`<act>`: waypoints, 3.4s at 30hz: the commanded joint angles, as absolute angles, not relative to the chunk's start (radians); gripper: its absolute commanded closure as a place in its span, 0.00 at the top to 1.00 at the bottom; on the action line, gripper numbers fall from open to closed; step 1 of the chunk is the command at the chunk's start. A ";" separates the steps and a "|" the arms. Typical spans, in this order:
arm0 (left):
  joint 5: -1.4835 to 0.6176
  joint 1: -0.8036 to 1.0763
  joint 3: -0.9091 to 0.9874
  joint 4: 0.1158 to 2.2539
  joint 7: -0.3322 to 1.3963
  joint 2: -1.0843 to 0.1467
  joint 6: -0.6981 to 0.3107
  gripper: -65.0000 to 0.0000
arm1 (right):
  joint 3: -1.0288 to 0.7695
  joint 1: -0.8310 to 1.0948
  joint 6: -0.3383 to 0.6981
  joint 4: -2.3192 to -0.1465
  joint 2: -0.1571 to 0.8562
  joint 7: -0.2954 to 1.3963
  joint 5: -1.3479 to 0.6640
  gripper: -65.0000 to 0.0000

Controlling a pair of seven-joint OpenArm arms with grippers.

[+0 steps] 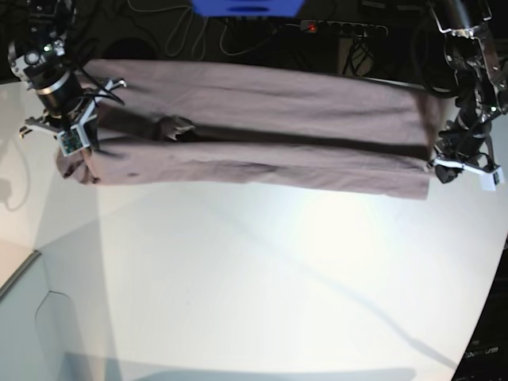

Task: Layout the t-shirt on the table in an organized manner, then fold the t-shirt properly
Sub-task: 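Hold the shirt ends with both grippers and pull them apart to flatten, then open both grippers and regrasp the shirt ends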

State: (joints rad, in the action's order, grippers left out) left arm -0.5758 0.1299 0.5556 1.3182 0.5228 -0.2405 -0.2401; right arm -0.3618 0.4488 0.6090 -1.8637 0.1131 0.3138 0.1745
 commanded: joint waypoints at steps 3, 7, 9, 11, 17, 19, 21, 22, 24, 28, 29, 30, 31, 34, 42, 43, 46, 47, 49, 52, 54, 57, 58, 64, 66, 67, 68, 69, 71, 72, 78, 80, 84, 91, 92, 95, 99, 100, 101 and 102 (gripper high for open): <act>-0.624 0.119 0.558 1.340 0.499 -0.260 -0.248 0.00 | -0.367 0.450 0.616 -1.900 0.120 0.297 0.163 0.00; -0.625 0.117 0.558 1.340 0.499 -0.262 -0.248 0.00 | -0.367 0.446 0.616 -1.897 0.122 0.298 0.163 0.00; -0.631 0.117 0.558 1.340 0.499 -0.262 -0.248 0.00 | -0.369 0.446 0.616 -1.899 0.122 0.298 0.163 0.00; -0.631 0.116 0.559 1.340 0.499 -0.262 -0.248 0.00 | -0.387 0.446 0.616 -1.899 0.122 0.298 0.163 0.00; -0.631 0.113 0.559 1.339 0.499 -0.262 -0.248 0.00 | -0.449 0.429 0.698 -1.896 0.116 0.300 0.163 0.00; -0.631 0.113 0.559 1.339 0.499 -0.260 -0.248 0.00 | -0.469 0.423 0.698 -1.893 0.096 0.300 0.163 0.00; -0.628 0.113 0.558 1.339 0.499 -0.259 -0.248 0.00 | -0.481 0.427 0.698 -1.890 0.085 0.298 0.163 0.00; -0.628 0.113 0.558 1.339 0.499 -0.259 -0.248 0.00 | -0.479 0.430 0.698 -1.886 0.084 0.298 0.163 0.00; -0.631 0.114 0.558 1.339 0.499 -0.259 -0.248 0.00 | -0.481 0.437 0.698 -1.870 0.074 0.298 0.163 0.00; -0.631 0.120 0.558 1.339 0.499 -0.259 -0.248 0.00 | -0.478 0.440 0.698 -1.848 0.070 0.298 0.163 0.00; -0.630 0.120 0.558 1.337 0.499 -0.257 -0.248 0.00 | -0.478 0.440 0.698 -1.840 0.062 0.300 0.163 0.00; -0.630 0.122 0.558 1.333 0.499 -0.257 -0.248 0.00 | -0.483 0.440 0.698 -1.833 0.051 0.300 0.166 0.00; -0.630 0.122 0.558 1.328 0.499 -0.257 -0.248 0.00 | -0.484 0.438 0.698 -1.822 0.044 0.300 0.168 0.00; -0.625 0.124 0.558 1.326 0.499 -0.257 -0.248 0.00 | -0.481 0.438 0.698 -1.782 0.042 0.300 0.168 0.00; -0.633 0.157 0.559 1.354 0.499 -0.257 -0.248 0.00 | -0.483 0.429 0.698 -1.715 0.050 0.298 0.168 0.00; -0.633 0.157 0.562 1.362 0.499 -0.257 -0.248 0.00 | -0.484 0.427 0.698 -1.713 0.050 0.298 0.168 0.00; -0.633 0.159 0.565 1.391 0.499 -0.257 -0.248 0.00 | -0.484 0.427 0.698 -1.713 0.051 0.298 0.168 0.00; -0.633 0.159 0.565 1.397 0.499 -0.257 -0.248 0.00 | -0.484 0.423 0.698 -1.713 0.051 0.298 0.168 0.00; -0.633 0.160 0.562 1.402 0.499 -0.257 -0.248 0.00 | -0.484 0.414 0.698 -1.712 0.051 0.298 0.168 0.00; -0.633 0.174 0.564 1.399 0.499 -0.257 -0.248 0.00 | -0.484 0.410 0.698 -1.698 0.051 0.298 0.168 0.00; -0.633 0.183 0.562 1.395 0.499 -0.257 -0.248 0.00 | -0.484 0.409 0.698 -1.684 0.051 0.298 0.168 0.00; -0.633 0.183 0.558 1.377 0.499 -0.257 -0.248 0.00 | -0.484 0.409 0.698 -1.669 0.051 0.298 0.168 0.00; -0.633 0.183 0.558 1.365 0.499 -0.255 -0.248 0.00 | -0.484 0.409 0.698 -1.666 0.051 0.298 0.168 0.00; -0.633 0.183 0.558 1.331 0.499 -0.255 -0.248 0.01 | -0.478 0.409 0.698 -1.664 0.051 0.298 0.168 0.00; -0.633 0.183 0.558 1.320 0.499 -0.255 -0.248 0.01 | -0.478 0.409 0.698 -1.664 0.051 0.298 0.168 0.00; -0.633 0.183 0.558 1.313 0.499 -0.255 -0.248 0.01 | -0.478 0.409 0.698 -1.664 0.051 0.298 0.168 0.00; -0.633 0.182 0.558 1.303 0.499 -0.255 -0.248 0.01 | -0.478 0.409 0.698 -1.662 0.051 0.298 0.168 0.00; -0.633 0.180 0.558 1.300 0.499 -0.255 -0.248 0.01 | -0.478 0.409 0.698 -1.662 0.051 0.298 0.168 0.00; -0.633 0.180 0.558 1.296 0.499 -0.255 -0.248 0.02 | -0.478 0.409 0.698 -1.662 0.051 0.298 0.168 0.00; -0.633 0.182 0.558 1.296 0.499 -0.255 -0.248 0.05 | -0.478 0.409 0.698 -1.662 0.051 0.298 0.168 0.00; -0.633 0.183 0.559 1.308 0.499 -0.236 -0.248 0.38 | -0.476 0.409 0.698 -1.662 0.051 0.298 0.168 0.00; -0.633 0.183 0.559 1.308 0.499 -0.236 -0.248 0.42 | -0.476 0.409 0.698 -1.662 0.051 0.302 0.168 0.00; -0.634 0.183 0.567 1.310 0.499 -0.236 -0.248 0.43 | -0.476 0.409 0.698 -1.662 0.053 0.303 0.168 0.00; -0.634 0.179 0.567 1.311 0.499 -0.239 -0.248 0.47 | -0.481 0.409 0.698 -1.669 0.064 0.305 0.168 0.24; -0.634 0.179 0.567 1.311 0.499 -0.237 -0.248 0.50 | -0.484 0.409 0.698 -1.672 0.064 0.305 0.168 0.28; -0.633 0.177 0.559 1.297 0.499 -0.237 -0.248 0.61 | -0.493 0.414 0.698 -1.716 0.059 0.305 0.168 0.37; -0.633 0.177 0.559 1.296 0.499 -0.236 -0.248 0.67 | -0.499 0.415 0.698 -1.781 0.021 0.305 0.168 0.39; -0.633 0.177 0.559 1.296 0.499 -0.236 -0.248 0.67 | -0.499 0.415 0.698 -1.794 0.013 0.305 0.168 0.39; -0.633 0.177 0.559 1.296 0.499 -0.236 -0.248 0.67 | -0.499 0.415 0.698 -1.801 0.008 0.305 0.168 0.39; -0.633 0.177 0.559 1.294 0.499 -0.236 -0.248 0.67 | -0.495 0.412 0.698 -1.802 -0.001 0.305 0.168 0.39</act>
State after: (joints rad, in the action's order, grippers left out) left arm -0.6228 0.1856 0.5549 1.2823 0.5194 -0.2188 -0.2401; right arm -0.4908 0.4129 0.6872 -1.7824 -0.0090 0.3256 0.1783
